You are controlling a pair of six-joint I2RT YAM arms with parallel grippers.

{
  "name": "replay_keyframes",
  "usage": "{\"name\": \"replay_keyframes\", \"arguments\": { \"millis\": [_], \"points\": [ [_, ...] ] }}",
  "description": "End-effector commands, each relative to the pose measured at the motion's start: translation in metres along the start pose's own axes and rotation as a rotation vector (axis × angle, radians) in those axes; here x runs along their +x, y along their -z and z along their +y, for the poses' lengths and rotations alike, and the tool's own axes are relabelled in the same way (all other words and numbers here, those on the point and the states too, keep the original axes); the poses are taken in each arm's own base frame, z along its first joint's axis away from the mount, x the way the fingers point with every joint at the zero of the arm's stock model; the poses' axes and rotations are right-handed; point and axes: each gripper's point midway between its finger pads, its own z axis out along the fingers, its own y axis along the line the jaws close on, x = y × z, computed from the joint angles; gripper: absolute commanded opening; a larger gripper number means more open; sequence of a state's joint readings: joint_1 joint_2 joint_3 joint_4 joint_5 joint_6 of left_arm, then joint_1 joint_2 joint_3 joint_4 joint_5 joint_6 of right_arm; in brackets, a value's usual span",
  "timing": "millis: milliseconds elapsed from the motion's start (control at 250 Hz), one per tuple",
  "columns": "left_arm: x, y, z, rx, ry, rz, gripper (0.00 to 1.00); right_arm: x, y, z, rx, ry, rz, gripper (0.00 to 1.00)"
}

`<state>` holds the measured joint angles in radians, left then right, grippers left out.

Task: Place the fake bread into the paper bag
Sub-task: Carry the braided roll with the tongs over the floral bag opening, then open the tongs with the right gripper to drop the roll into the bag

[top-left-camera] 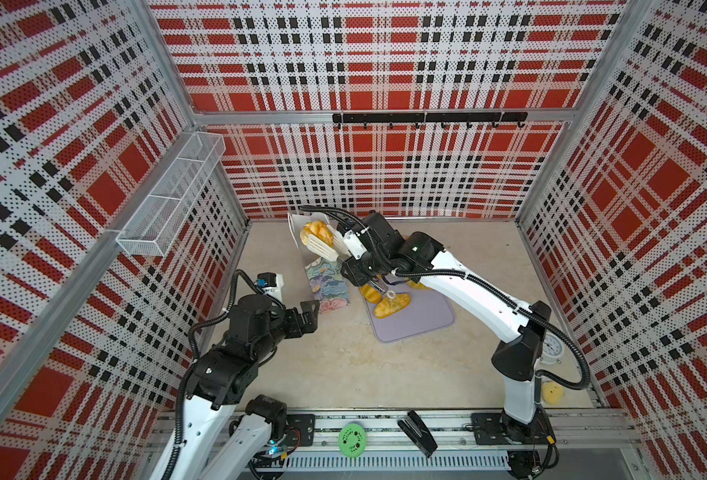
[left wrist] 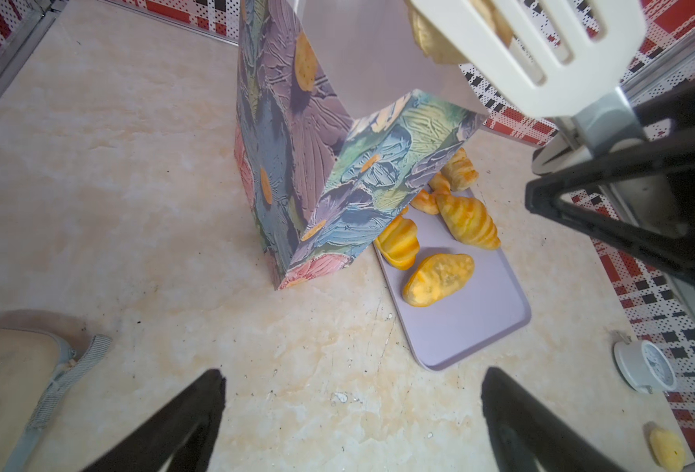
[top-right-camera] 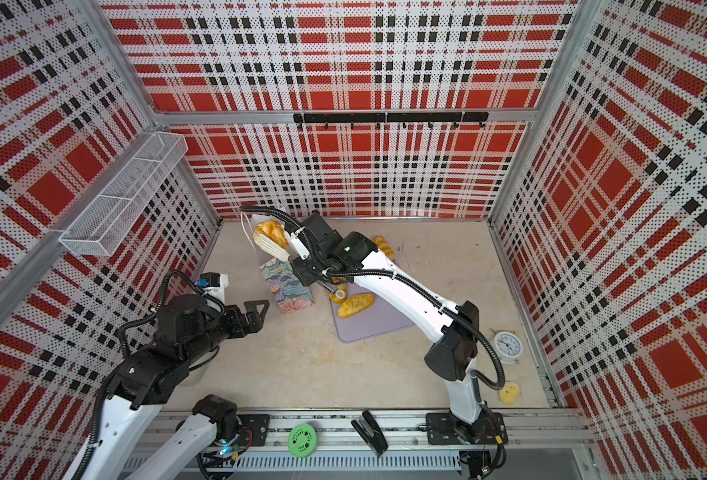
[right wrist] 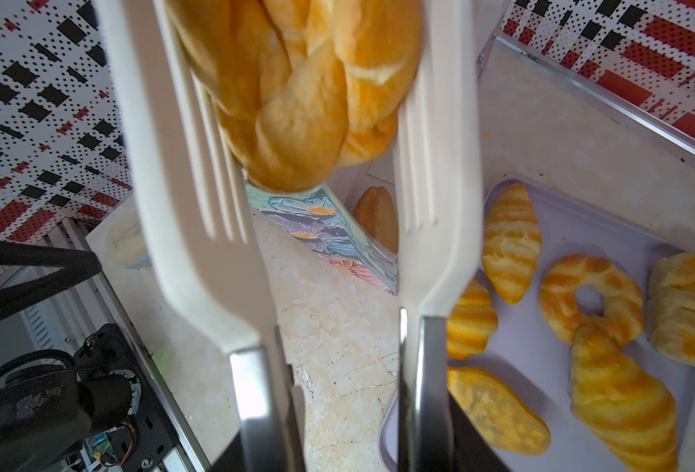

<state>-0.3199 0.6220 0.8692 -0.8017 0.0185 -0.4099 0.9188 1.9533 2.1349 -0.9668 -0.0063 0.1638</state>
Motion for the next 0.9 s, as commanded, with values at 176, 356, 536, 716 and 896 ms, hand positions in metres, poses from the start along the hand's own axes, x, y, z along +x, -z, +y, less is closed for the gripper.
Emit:
{"name": "replay_keyframes", "arguments": {
  "millis": [176, 356, 536, 716, 896],
  "points": [
    [0.017, -0.008, 0.003, 0.008, 0.0, 0.052, 0.99, -0.024, -0.004, -0.007, 0.007, 0.007, -0.065, 0.52],
    [0.023, -0.011, 0.002, 0.023, 0.011, 0.071, 0.99, -0.025, -0.008, -0.008, 0.013, 0.013, -0.05, 0.57],
    [0.027, -0.012, 0.002, 0.03, 0.018, 0.079, 0.99, -0.026, -0.002, -0.01, 0.022, 0.018, -0.055, 0.62],
    [0.027, -0.011, 0.001, 0.033, 0.02, 0.078, 0.99, -0.025, 0.003, -0.012, 0.041, 0.025, -0.053, 0.67],
    [0.027, -0.01, 0.0, 0.041, 0.025, 0.076, 0.99, -0.026, 0.009, -0.014, 0.052, 0.028, -0.056, 0.66]
  ]
}}
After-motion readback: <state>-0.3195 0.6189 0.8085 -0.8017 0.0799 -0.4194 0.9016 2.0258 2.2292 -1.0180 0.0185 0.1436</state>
